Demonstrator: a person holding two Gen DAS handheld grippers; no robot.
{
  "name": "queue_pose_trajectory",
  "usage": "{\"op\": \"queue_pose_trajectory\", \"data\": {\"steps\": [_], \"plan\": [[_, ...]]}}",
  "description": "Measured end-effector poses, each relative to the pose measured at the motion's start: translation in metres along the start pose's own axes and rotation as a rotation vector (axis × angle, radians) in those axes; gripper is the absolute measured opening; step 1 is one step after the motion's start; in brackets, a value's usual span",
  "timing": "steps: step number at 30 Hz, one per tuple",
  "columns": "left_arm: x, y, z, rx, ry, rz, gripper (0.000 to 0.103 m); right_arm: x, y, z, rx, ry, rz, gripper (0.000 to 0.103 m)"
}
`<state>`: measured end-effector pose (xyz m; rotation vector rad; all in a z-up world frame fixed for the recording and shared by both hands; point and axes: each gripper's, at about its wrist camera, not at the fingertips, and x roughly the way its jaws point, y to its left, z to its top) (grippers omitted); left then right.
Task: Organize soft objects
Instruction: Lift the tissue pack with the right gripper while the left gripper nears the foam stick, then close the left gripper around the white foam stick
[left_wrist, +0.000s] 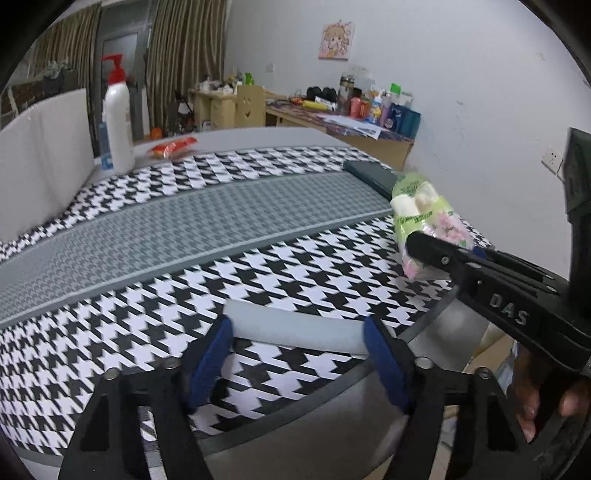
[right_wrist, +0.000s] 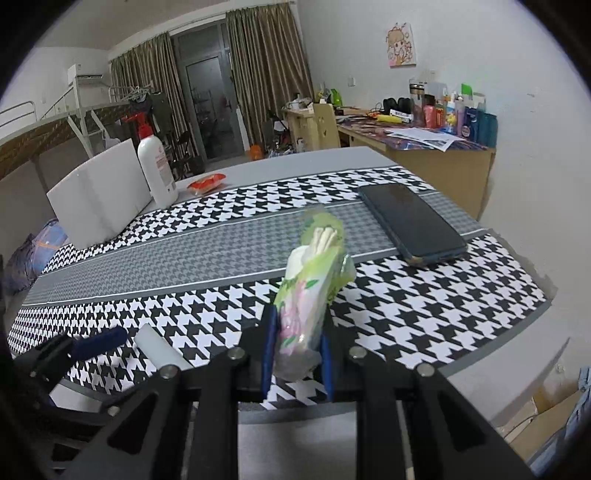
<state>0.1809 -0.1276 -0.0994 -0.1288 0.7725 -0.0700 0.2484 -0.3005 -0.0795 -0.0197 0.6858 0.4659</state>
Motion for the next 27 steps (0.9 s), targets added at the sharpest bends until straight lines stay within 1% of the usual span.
{"op": "queue_pose_trajectory", "data": {"steps": [4, 7, 8, 9, 10, 13, 18, 25, 27], "plan": [[0.004, -0.001, 0.005, -0.012, 0.006, 0.01, 0.072, -0.008, -0.007, -0.003, 0.007, -0.024, -0.009, 0.025], [0.01, -0.005, 0.009, 0.005, 0.006, 0.036, 0.071, -0.012, -0.01, -0.003, 0.02, -0.033, -0.006, 0.025], [0.01, -0.006, 0.009, 0.009, 0.003, 0.043, 0.069, -0.013, -0.011, -0.003, 0.023, -0.037, -0.007, 0.025], [0.01, -0.005, 0.01, 0.008, -0.003, 0.05, 0.061, -0.015, -0.011, -0.003, 0.023, -0.043, -0.006, 0.025], [0.01, -0.005, 0.011, 0.008, -0.003, 0.063, 0.057, -0.017, -0.011, -0.003, 0.022, -0.047, -0.004, 0.025], [0.012, -0.003, 0.011, 0.008, -0.011, 0.066, 0.056, -0.019, -0.01, -0.005, 0.018, -0.05, -0.002, 0.025], [-0.001, -0.002, 0.007, -0.028, -0.022, 0.073, 0.056, -0.021, -0.012, -0.005, 0.027, -0.057, -0.002, 0.025], [-0.011, -0.008, -0.001, -0.047, -0.003, 0.088, 0.057, -0.027, -0.01, -0.007, 0.02, -0.075, 0.015, 0.025], [-0.008, -0.009, -0.003, -0.049, 0.016, 0.088, 0.057, -0.029, -0.011, -0.009, 0.019, -0.079, 0.022, 0.025]]}}
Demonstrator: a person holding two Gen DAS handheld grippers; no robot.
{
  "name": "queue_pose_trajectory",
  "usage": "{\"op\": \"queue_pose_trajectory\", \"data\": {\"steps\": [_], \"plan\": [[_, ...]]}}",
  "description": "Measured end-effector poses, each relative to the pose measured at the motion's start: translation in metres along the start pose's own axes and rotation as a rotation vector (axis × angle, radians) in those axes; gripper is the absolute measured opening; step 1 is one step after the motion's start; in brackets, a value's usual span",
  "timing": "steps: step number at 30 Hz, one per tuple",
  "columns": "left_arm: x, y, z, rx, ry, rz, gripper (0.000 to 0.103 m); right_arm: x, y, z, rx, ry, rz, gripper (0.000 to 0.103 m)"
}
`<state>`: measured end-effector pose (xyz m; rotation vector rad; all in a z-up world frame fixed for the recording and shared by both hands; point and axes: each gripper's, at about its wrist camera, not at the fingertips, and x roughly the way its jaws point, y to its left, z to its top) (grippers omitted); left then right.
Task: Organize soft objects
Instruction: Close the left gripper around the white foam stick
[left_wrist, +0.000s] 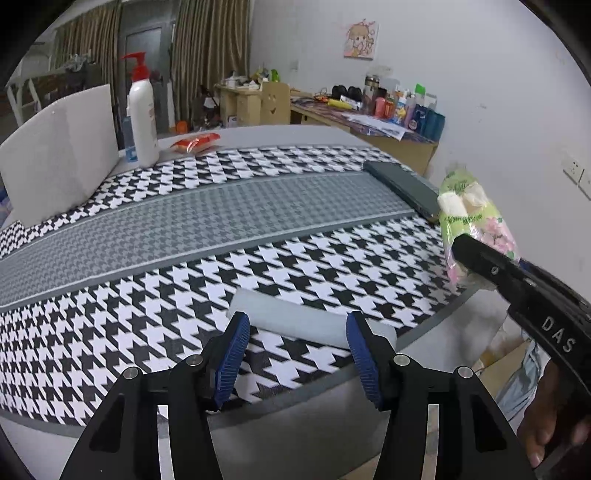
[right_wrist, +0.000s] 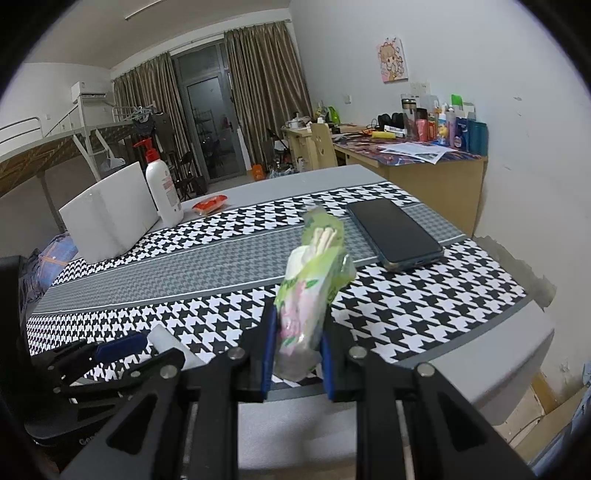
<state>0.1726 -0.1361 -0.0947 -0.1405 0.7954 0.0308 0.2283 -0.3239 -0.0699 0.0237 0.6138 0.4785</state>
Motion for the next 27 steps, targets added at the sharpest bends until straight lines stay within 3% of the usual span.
{"op": "queue_pose_trajectory", "data": {"steps": [2, 9, 17, 21, 27], "plan": [[0.005, 0.0, -0.002, -0.017, 0.036, -0.007, 0.056, -0.002, 0.0, -0.001, -0.002, -0.005, 0.002, 0.025], [0.015, -0.004, 0.007, -0.028, 0.04, -0.001, 0.056, -0.012, -0.003, -0.003, 0.01, -0.024, 0.013, 0.025], [0.019, -0.004, 0.012, 0.043, -0.004, -0.01, 0.038, -0.017, -0.002, -0.004, 0.019, -0.038, 0.018, 0.025], [0.021, 0.008, 0.023, 0.047, -0.019, -0.022, 0.009, -0.018, -0.002, -0.003, 0.025, -0.041, 0.01, 0.025], [0.018, 0.009, 0.028, 0.107, -0.013, -0.064, 0.008, -0.02, 0.0, -0.003, 0.023, -0.046, 0.004, 0.025]]}}
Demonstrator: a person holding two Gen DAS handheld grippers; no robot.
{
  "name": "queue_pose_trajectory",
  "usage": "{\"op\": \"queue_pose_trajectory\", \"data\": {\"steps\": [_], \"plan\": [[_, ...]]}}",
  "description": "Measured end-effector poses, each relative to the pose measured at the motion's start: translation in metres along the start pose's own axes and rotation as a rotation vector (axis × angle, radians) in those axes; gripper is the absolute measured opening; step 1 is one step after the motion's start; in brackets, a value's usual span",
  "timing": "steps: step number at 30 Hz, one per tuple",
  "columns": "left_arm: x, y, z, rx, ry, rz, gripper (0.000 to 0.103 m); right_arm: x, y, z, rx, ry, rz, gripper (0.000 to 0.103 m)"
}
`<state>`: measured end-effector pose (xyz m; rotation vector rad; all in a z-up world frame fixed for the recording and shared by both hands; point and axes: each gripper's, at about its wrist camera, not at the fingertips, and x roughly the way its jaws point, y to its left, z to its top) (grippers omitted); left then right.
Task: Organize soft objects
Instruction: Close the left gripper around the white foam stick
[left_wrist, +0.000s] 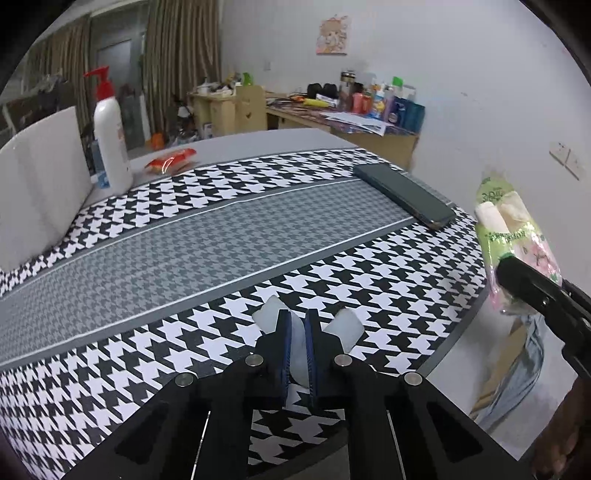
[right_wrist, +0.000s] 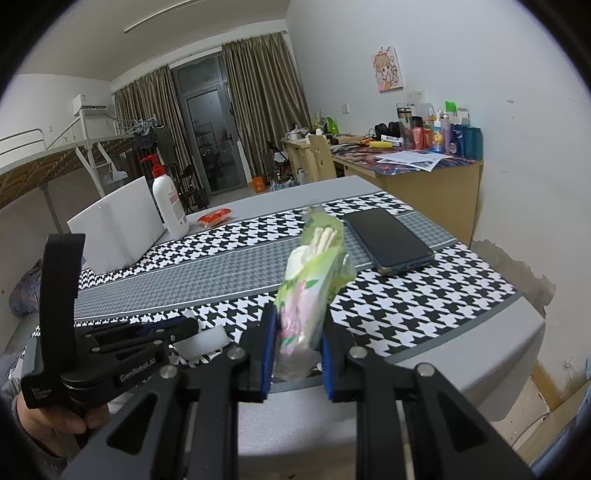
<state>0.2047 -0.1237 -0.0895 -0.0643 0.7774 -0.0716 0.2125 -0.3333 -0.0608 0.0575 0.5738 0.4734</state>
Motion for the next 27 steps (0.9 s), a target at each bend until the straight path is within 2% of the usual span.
{"op": "queue_pose_trajectory", "data": {"steps": [5, 15, 27], "plan": [[-0.011, 0.007, 0.004, 0.032, -0.021, -0.034, 0.006, 0.0, 0.001, 0.0, 0.002, 0.002, -0.004, 0.025], [-0.037, 0.02, 0.005, 0.07, -0.101, -0.002, 0.006, 0.007, 0.015, 0.003, -0.02, 0.012, 0.008, 0.025], [-0.066, 0.042, 0.012, 0.053, -0.163, 0.017, 0.006, 0.008, 0.043, 0.017, -0.058, -0.006, 0.038, 0.025]]}}
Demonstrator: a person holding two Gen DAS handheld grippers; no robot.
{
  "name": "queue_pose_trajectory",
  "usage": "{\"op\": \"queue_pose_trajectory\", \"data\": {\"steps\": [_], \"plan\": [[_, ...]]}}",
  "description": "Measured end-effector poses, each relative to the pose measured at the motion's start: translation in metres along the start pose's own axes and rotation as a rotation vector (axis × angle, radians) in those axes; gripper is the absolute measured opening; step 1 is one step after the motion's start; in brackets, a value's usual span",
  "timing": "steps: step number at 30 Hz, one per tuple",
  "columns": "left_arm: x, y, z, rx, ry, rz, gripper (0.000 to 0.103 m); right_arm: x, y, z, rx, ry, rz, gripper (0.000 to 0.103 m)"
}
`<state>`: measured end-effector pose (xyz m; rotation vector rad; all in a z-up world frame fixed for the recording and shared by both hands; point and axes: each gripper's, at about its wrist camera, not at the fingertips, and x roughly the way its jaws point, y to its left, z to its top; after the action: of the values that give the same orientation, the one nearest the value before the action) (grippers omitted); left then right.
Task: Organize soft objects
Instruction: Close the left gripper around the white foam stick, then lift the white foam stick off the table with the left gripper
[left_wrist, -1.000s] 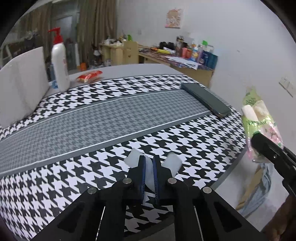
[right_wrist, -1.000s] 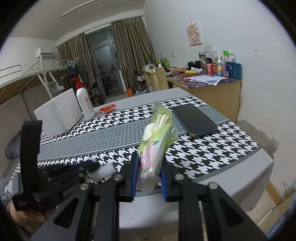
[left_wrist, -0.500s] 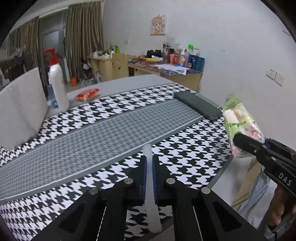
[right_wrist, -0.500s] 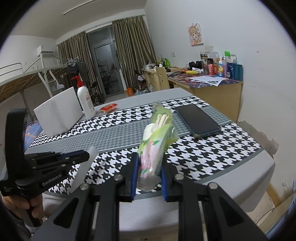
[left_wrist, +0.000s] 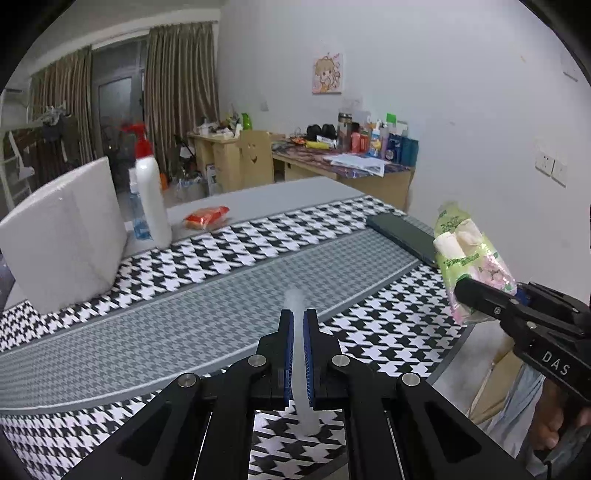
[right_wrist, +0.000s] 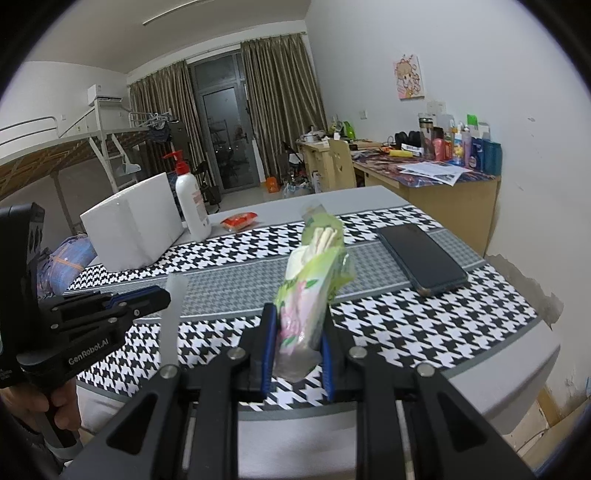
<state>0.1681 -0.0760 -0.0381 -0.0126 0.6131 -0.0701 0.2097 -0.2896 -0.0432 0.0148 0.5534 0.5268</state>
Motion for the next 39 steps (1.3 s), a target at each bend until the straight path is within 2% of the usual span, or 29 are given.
{"op": "queue_pose_trajectory", "data": {"steps": [5, 8, 13, 14, 16, 18, 30, 35, 36, 39], "plan": [[-0.012, 0.01, 0.006, -0.004, -0.022, 0.012, 0.006, 0.003, 0.016, 0.009, -0.024, -0.005, 0.019, 0.025], [-0.011, 0.013, 0.002, -0.014, 0.004, 0.006, 0.006, 0.002, 0.026, 0.014, -0.045, -0.014, 0.028, 0.025], [0.004, 0.021, -0.01, -0.048, 0.068, 0.044, 0.007, 0.005, 0.035, 0.017, -0.054, -0.014, 0.028, 0.025], [0.007, 0.023, -0.012, -0.055, 0.076, 0.056, 0.009, 0.006, 0.036, 0.018, -0.054, -0.011, 0.029, 0.025], [0.013, 0.025, -0.016, -0.059, 0.094, 0.075, 0.032, 0.009, 0.038, 0.017, -0.056, -0.005, 0.031, 0.025], [0.019, 0.026, -0.02, -0.065, 0.107, 0.086, 0.042, 0.011, 0.039, 0.016, -0.06, 0.001, 0.034, 0.025], [0.05, 0.033, -0.038, -0.101, 0.224, 0.082, 0.042, 0.025, 0.046, 0.016, -0.069, 0.027, 0.054, 0.025], [0.053, 0.033, -0.039, -0.091, 0.226, 0.107, 0.028, 0.029, 0.046, 0.016, -0.064, 0.038, 0.048, 0.025], [0.053, 0.033, -0.04, -0.089, 0.225, 0.12, 0.021, 0.03, 0.046, 0.017, -0.062, 0.039, 0.047, 0.025], [0.052, 0.033, -0.04, -0.07, 0.221, 0.113, 0.019, 0.029, 0.046, 0.018, -0.059, 0.037, 0.048, 0.025]]}}
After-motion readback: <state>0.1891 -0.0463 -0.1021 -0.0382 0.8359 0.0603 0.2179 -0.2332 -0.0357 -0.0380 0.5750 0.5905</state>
